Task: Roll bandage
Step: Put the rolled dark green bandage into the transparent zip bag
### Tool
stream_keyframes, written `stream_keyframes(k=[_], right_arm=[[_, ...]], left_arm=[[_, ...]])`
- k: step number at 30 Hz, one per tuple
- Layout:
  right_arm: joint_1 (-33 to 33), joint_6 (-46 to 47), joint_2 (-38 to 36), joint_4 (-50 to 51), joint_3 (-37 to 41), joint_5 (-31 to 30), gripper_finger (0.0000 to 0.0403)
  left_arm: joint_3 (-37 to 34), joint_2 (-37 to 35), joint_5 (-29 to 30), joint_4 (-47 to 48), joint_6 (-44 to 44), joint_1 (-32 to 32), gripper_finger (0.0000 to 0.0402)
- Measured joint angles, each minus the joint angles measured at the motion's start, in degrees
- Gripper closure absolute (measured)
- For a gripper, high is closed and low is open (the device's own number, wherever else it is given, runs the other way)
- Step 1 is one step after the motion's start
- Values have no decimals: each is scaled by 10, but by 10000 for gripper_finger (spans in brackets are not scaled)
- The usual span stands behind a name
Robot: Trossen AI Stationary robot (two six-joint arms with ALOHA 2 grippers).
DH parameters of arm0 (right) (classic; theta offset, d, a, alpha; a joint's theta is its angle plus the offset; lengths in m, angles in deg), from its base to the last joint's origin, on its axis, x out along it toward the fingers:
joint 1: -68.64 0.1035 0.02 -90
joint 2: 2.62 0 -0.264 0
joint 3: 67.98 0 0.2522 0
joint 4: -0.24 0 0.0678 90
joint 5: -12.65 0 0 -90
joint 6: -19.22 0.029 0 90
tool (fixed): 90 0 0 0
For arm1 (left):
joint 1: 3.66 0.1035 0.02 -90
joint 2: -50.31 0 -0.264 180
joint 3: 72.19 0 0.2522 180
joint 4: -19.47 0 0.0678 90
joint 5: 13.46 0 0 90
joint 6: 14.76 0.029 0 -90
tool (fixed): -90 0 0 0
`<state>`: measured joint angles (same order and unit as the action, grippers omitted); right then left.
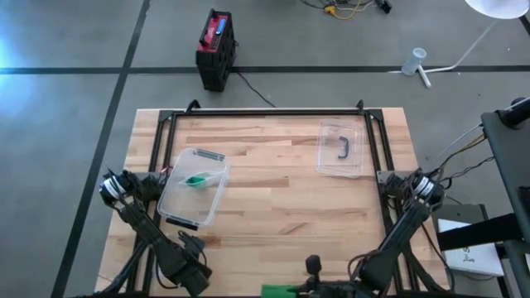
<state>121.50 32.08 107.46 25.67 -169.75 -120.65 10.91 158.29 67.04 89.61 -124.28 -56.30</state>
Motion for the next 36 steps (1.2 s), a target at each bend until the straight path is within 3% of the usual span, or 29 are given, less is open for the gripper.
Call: stream_keyframes(k=[9,12,15,20,23,27,32,36], right_arm=[[2,-43,-7,30,-13,-2,374],[5,-83,-32,72,-50,-6,374],[10,-143,-50,65,-84,-42,374],[11,-250,-38,57,-108,-63,374],[10,-300,-29,46,-105,-76,374],[1,-374,-15,15,-91,-118,374],[-27,-495,14,-51,-91,-172,374],[-59,-540,36,-42,-90,-217,374]], left_arm=[[10,-5,0,18,50,4,389],[29,-32,3,70,93,19,392],[48,-77,82,63,99,38,399],[60,-139,281,-71,104,56,400],[59,-156,345,-178,145,65,401],[56,-158,352,-267,204,83,401],[56,-148,307,-284,236,116,401],[56,-147,294,-284,262,136,401]])
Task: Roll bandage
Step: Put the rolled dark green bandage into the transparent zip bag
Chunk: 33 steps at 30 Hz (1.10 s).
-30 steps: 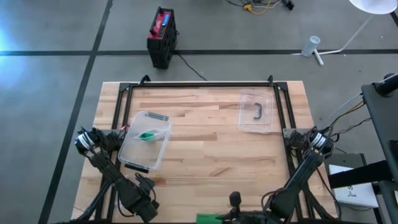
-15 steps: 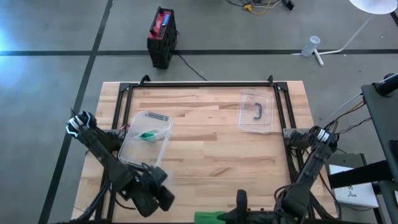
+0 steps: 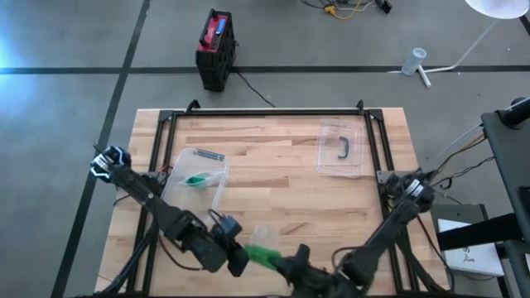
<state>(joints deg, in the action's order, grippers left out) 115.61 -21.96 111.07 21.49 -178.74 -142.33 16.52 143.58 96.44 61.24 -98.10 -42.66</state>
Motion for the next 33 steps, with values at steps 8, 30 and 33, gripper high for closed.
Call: stream_keyframes(k=[8,30,33], right_arm=[[-32,28,10,122,5,7,374],[-34,148,-13,165,5,264,374],[-50,190,-14,168,5,308,374]], left_arm=[[3,-25,4,6,59,14,401],[3,-59,-15,15,195,36,401],[3,-55,-28,-17,223,36,401]])
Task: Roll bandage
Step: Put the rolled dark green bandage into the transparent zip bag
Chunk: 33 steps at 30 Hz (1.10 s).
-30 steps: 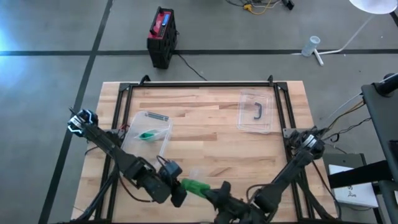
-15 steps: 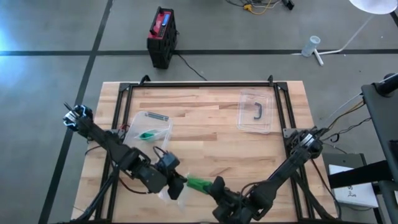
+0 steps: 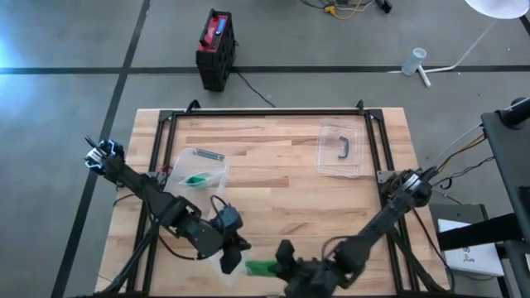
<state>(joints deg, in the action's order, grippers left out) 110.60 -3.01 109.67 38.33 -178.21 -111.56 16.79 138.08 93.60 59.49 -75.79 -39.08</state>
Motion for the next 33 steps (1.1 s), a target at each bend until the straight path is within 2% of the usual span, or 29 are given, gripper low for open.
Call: stream_keyframes(k=[2,5,7,9,12,13,14,16,20,22,25,27,31,33], right_arm=[[-13,22,0,5,1,-12,374],[-25,36,0,9,1,-92,374],[-29,36,0,9,1,-118,374],[-31,37,0,7,1,-79,374],[-31,38,-1,-11,1,75,374],[-30,50,-1,-20,1,111,374],[-30,64,-1,-23,1,118,374],[-32,77,-1,-14,1,92,374],[-47,99,0,34,2,-38,374],[-54,115,0,36,2,-36,374],[-59,119,0,13,2,55,374],[-59,120,0,-14,2,72,371],[-64,155,-1,-1,1,-10,326],[-69,174,-1,2,2,-30,297]], left_arm=[[0,8,-13,-16,10,-1,401],[0,21,-35,-15,12,-2,401],[0,27,-40,-10,10,-2,401],[0,30,-42,-1,7,-2,401],[0,31,-43,20,6,-2,401],[0,31,-39,22,6,-1,401],[0,31,-34,21,5,0,401],[0,31,-28,15,5,1,401],[0,31,-25,-12,6,2,401],[0,31,-25,-21,10,2,401],[0,31,-19,-23,19,3,401],[0,31,-11,-26,21,5,401],[0,31,0,-35,31,7,401],[0,31,6,-40,31,7,401]])
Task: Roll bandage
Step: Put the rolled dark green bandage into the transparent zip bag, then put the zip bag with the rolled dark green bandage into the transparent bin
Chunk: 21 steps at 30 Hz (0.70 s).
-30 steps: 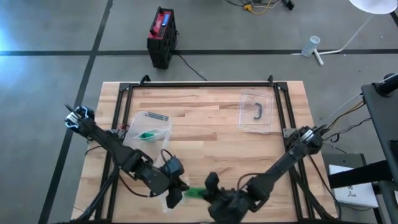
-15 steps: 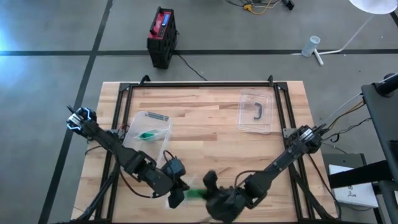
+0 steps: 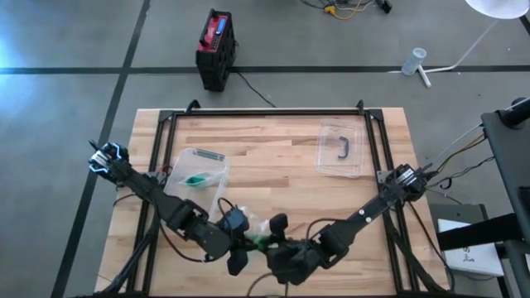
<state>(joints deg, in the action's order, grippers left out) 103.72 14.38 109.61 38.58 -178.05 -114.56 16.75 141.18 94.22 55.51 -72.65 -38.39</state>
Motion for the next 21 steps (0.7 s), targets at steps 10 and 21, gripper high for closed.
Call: stream_keyframes(k=[10,21], right_arm=[[8,92,-43,54,0,-1,159],[81,115,-132,96,3,-87,120]], left_arm=[[0,-8,92,18,-23,0,401],[-12,-141,153,185,-108,-3,401]])
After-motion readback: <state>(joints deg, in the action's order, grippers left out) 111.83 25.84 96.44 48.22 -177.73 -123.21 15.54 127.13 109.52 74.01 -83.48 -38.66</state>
